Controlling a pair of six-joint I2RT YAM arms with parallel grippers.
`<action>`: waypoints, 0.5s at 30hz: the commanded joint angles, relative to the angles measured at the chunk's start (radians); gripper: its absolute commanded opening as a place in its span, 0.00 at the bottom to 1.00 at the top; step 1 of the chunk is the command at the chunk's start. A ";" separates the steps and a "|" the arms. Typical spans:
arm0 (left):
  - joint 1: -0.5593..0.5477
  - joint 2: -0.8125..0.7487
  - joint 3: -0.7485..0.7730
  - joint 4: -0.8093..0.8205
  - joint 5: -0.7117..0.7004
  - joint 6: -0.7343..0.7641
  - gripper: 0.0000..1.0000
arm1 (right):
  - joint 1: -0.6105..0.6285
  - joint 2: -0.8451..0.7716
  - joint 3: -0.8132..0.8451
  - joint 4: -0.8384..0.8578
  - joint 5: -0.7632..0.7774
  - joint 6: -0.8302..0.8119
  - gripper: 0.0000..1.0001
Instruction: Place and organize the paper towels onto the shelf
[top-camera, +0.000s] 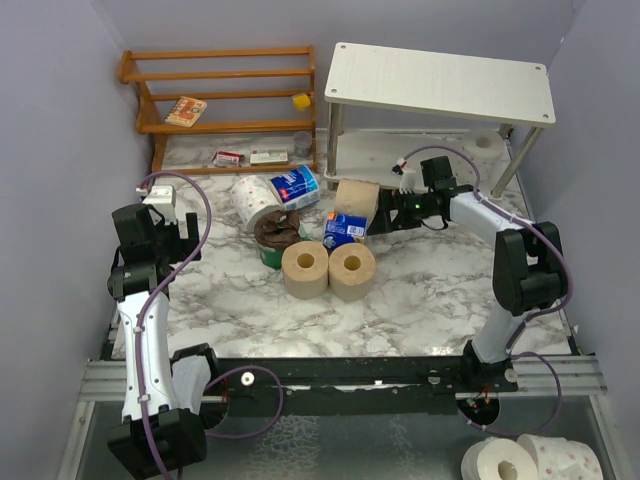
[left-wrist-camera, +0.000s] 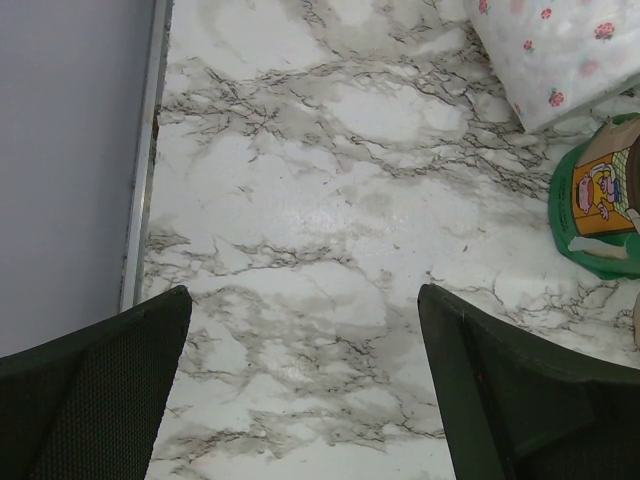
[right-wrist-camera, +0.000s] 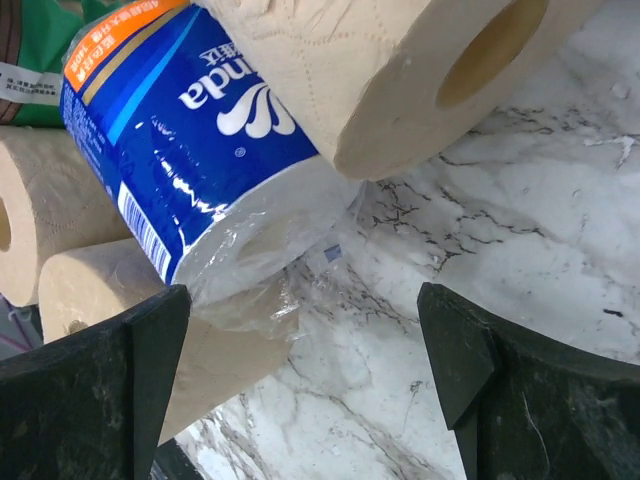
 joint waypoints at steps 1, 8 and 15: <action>0.007 -0.020 -0.013 0.022 -0.010 -0.007 0.99 | 0.010 -0.031 -0.012 -0.018 -0.063 0.012 0.96; 0.007 -0.019 -0.013 0.022 -0.008 -0.007 0.99 | 0.059 -0.064 -0.005 0.020 -0.091 0.051 0.96; 0.007 -0.019 -0.012 0.021 -0.008 -0.006 0.99 | 0.063 -0.094 -0.022 0.058 -0.128 0.122 0.96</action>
